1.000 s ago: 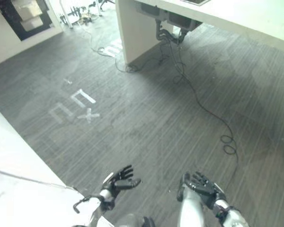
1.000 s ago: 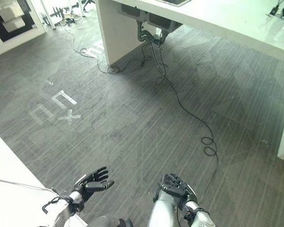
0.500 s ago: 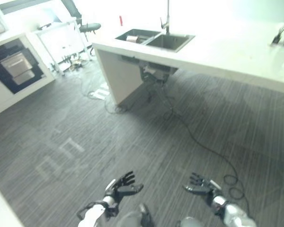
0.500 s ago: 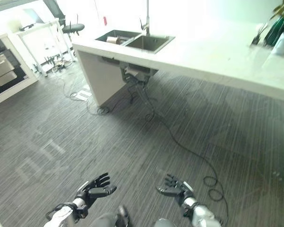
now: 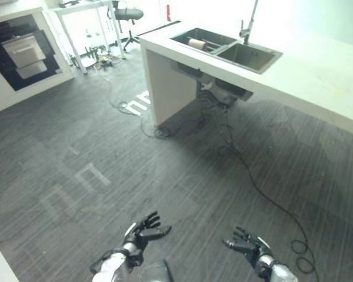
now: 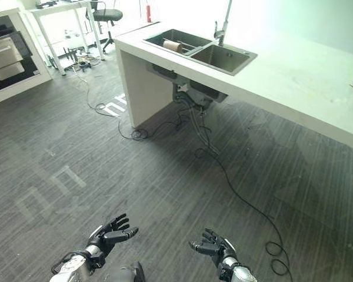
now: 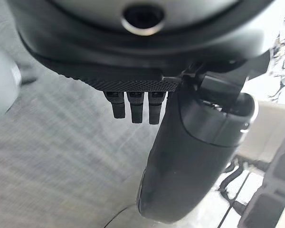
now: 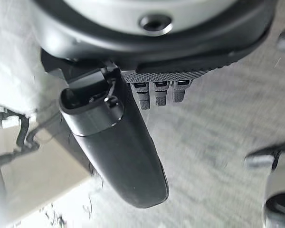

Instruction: Place the dishes in the dishwasher.

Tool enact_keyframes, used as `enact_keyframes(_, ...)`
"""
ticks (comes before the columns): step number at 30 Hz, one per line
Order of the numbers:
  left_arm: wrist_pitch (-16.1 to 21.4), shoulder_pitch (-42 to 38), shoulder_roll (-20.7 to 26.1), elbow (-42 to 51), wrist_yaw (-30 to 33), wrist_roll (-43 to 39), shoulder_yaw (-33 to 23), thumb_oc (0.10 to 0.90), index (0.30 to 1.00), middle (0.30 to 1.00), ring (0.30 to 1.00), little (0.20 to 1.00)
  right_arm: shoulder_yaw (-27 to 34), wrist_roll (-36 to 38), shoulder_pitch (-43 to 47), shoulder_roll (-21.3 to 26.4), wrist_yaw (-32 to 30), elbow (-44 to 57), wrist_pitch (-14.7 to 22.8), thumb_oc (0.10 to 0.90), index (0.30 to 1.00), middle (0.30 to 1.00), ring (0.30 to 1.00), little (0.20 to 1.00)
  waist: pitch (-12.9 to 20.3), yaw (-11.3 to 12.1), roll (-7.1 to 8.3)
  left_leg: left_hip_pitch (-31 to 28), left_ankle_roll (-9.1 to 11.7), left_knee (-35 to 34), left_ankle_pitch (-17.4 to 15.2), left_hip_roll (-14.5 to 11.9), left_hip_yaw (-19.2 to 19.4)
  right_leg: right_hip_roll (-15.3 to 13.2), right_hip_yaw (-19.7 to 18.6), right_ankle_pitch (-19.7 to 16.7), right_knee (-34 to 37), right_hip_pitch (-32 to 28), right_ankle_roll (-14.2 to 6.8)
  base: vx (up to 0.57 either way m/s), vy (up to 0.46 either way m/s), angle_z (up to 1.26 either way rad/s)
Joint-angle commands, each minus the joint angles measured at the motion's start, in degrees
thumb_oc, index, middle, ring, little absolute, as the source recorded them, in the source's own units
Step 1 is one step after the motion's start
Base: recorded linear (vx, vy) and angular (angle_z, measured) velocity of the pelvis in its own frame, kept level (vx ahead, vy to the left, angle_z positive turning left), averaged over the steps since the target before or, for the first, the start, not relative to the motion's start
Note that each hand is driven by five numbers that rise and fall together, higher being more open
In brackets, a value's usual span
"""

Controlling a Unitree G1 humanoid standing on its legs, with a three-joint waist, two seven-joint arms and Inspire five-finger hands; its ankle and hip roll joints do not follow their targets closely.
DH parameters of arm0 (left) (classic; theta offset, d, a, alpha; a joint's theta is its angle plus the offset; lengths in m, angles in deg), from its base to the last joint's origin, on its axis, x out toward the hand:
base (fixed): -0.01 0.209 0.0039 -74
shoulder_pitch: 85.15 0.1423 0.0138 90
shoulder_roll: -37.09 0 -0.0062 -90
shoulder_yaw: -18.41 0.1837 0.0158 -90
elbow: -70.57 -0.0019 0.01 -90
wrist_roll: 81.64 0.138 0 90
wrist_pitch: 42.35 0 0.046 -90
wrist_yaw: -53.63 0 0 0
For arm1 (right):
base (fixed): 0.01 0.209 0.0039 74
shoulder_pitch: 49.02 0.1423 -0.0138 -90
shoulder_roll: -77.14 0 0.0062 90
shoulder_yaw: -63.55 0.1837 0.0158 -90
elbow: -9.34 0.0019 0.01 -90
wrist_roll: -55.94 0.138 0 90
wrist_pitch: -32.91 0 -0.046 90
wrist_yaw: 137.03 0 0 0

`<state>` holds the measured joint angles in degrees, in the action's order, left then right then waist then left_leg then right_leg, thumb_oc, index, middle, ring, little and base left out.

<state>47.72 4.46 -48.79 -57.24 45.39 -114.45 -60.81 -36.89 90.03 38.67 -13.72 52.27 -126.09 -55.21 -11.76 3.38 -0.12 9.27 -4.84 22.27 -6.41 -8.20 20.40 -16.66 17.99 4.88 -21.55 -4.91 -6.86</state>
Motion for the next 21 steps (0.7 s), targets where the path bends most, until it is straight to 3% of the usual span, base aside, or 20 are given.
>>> enact_keyframes(1,3.21,-0.08,1.2,5.07,-1.7,3.67,1.52,0.8,0.9,0.9,0.9,0.9,3.98,4.23,1.39,2.54,-0.67,2.92,5.39,0.8,0.9,0.9,0.9,0.9,2.01,-0.13,-2.66,-1.07,1.0,-5.08,-3.83,3.56,-3.07,7.41,0.71,6.41,-14.91,4.18,-2.5,0.22,0.343,0.24)
enact_keyframes(2,3.25,-0.1,1.26,5.06,-1.56,3.88,1.58,0.8,0.9,0.9,0.9,0.9,3.98,4.17,1.29,2.48,-0.78,3.1,5.42,0.8,0.9,0.9,0.9,0.9,2.06,-0.18,-2.55,-1.08,0.74,-5.08,-4.04,3.92,-2.99,7.31,0.58,6.05,-15.72,4.48,-2.72,0.16,0.286,0.23)
enact_keyframes(4,3.37,0.2,1.83,5.46,-0.49,4.21,1.69,0.8,0.9,0.9,0.9,0.9,3.91,3.47,0.48,2.42,-0.92,4.48,5.11,0.8,0.9,0.9,0.9,0.9,2.02,-0.65,-2.77,-1.95,-1.18,-5.08,-5.81,5.4,-2.08,5.26,0.72,1.64,-25.67,9.52,-3.33,0.12,0.246,0.5)
enact_keyframes(6,3.7,0.23,2.16,5.54,0.04,3.15,1.7,0.8,0.9,0.9,0.9,0.9,3.57,2.73,0.66,2.6,-0.46,4.26,5.45,0.8,0.9,0.9,0.9,0.9,1.53,-1.35,-3.13,-2.98,-1.43,-5.08,-6.76,5.83,-1.6,5.22,0.94,0.59,-27.21,13.78,-3.05,0.13,0.134,0.04)
enact_keyframes(7,3.81,-0.01,2.37,5.61,-0.15,3.23,1.5,0.8,0.9,0.9,0.9,0.9,3.41,2.7,0.76,2.72,-0.56,4.29,5.79,0.8,0.9,0.9,0.9,0.9,1.0,-1.9,-3.02,-3.75,-0.94,-5.08,-7.08,6.39,-2.05,5.91,1.64,0.61,-23.87,15.26,-2.95,0.23,-0.036,-0.39)
enact_keyframes(8,3.6,-0.42,2.74,6.4,-0.44,4.52,1.17,0.8,0.9,0.9,0.9,0.9,3.6,3.55,0.7,3.37,-0.68,5.06,5.79,0.8,0.9,0.9,0.9,0.9,0.05,-2.52,-2.57,-5.25,0.21,-5.08,-8.18,7.03,-3.14,4.17,3.26,-2.33,-14.66,17.26,-3.09,0.23,-0.076,-0.28)
enact_keyframes(10,3.35,-0.8,3.0,6.87,-0.64,5.03,1.22,0.8,0.9,0.9,0.9,0.9,3.78,4.3,0.78,3.79,-0.36,5.49,6.01,0.8,0.9,0.9,0.9,0.9,-0.68,-3.05,-1.73,-6.36,0.59,-5.08,-9.61,7.54,-3.43,1.93,3.39,-6.55,-6.7,18.77,-3.64,0.24,-0.152,0.12)
enact_keyframes(12,3.1,-0.84,3.15,7.01,-2.48,4.69,1.54,0.8,0.9,0.9,0.9,0.9,4.23,4.17,0.47,3.43,-0.23,5.96,6.47,0.8,0.9,0.9,0.9,0.9,-1.39,-3.94,-0.64,-8.2,0.9,-5.08,-11.58,8.2,-4.21,-0.48,1.63,-11.96,2.7,19.61,-4.88,0.37,-0.284,0.53)
enact_keyframes(13,3.16,-0.45,3.18,7.2,-3.82,4.92,1.97,0.8,0.9,0.9,0.9,0.9,4.73,3.3,-0.08,2.79,-0.96,6.32,6.24,0.8,0.9,0.9,0.9,0.9,-1.69,-4.67,0.57,-9.53,0.92,-5.08,-12.94,8.93,-4.84,-3.7,-0.65,-14.15,4.36,22.0,-5.87,0.48,-0.38,0.44)
enact_keyframes(15,3.34,0.17,3.27,7.18,-4.26,5.45,2.3,0.8,0.9,0.9,0.9,0.9,5.22,2.14,-0.77,1.88,-3.45,6.43,4.98,0.8,0.9,0.9,0.9,0.9,-2.1,-4.63,1.34,-11.55,1.2,-5.08,-13.87,8.84,-4.26,-6.71,-0.96,-14.11,4.36,23.18,-6.52,0.48,-0.347,0.24)
enact_keyframes(17,2.89,0.5,3.33,7.23,-3.67,5.62,2.13,0.8,0.9,0.9,0.9,0.9,5.08,2.3,-0.98,1.82,-4.1,5.59,4.27,0.8,0.9,0.9,0.9,0.9,-2.58,-3.85,1.46,-13.86,1.4,-5.08,-13.6,8.69,-3.65,-7.36,1.18,-12.59,4.36,20.22,-6.18,0.51,-0.321,0.0)
enact_keyframes(21,2.95,0.9,2.71,5.38,-3.22,3.58,2.22,0.8,0.9,0.9,0.9,0.9,3.57,2.12,0.96,2.7,-6.43,2.28,2.61,0.8,0.9,0.9,0.9,0.9,-1.42,-3.64,1.59,-17.01,1.86,-4.61,-13.6,8.05,-3.33,-4.0,2.07,-7.83,4.34,16.98,-4.31,0.53,-0.32,-0.13)
